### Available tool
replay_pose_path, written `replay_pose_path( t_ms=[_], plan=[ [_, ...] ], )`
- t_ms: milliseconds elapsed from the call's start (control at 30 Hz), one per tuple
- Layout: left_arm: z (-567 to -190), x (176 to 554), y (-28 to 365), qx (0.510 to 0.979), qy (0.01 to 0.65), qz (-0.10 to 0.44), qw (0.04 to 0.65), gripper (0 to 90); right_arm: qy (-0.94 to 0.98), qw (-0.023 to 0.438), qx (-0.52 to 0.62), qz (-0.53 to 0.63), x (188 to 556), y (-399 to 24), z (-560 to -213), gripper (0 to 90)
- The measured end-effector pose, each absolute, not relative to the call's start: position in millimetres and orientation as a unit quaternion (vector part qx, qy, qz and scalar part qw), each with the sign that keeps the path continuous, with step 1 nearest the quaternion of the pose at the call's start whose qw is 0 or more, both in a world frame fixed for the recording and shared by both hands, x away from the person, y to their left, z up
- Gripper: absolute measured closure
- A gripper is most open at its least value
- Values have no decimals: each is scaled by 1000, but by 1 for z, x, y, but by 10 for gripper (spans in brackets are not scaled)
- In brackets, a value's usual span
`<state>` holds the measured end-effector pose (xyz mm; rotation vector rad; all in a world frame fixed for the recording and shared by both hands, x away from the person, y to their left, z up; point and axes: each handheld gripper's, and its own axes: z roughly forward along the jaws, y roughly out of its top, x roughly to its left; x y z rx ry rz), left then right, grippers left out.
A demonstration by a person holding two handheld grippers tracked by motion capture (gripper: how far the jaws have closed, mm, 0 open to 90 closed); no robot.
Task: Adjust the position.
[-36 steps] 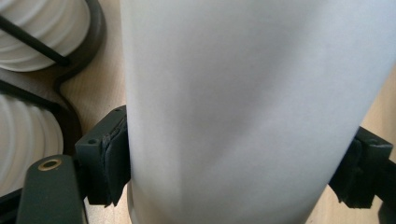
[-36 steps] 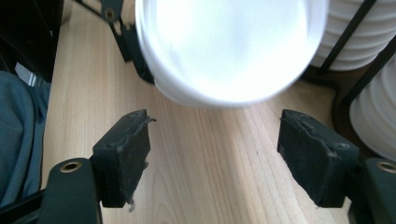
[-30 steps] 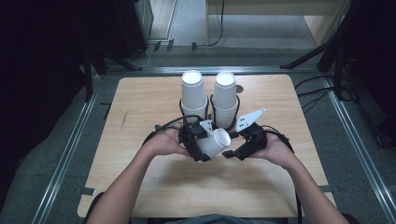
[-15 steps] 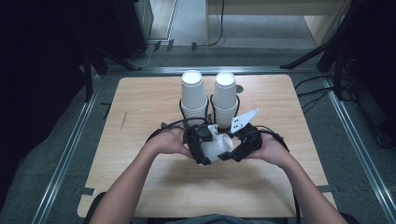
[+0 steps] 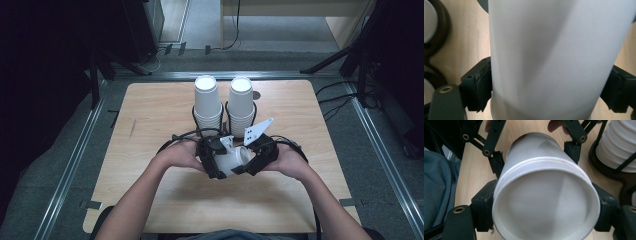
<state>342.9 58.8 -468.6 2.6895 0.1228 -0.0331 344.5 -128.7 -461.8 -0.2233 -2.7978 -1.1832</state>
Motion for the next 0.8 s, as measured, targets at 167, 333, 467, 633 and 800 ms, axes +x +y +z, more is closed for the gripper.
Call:
replay_pose_path(
  t_ms=[167,333,467,633,800],
  plan=[
    [-467,344,63,968,73,-2,241,0,-915,42,-84,-394,347,-135,-459,234],
    [-465,347,70,959,100,5,265,0,-911,38,-91,-400,347,-142,-456,233],
    [-463,346,75,954,108,11,278,0,-909,33,-96,-403,349,-148,-454,232],
    [-463,348,83,943,121,6,311,0,-907,32,-102,-407,349,-154,-452,232],
    [-465,347,87,938,128,2,322,0,-904,33,-106,-413,350,-157,-451,231]
  ],
)
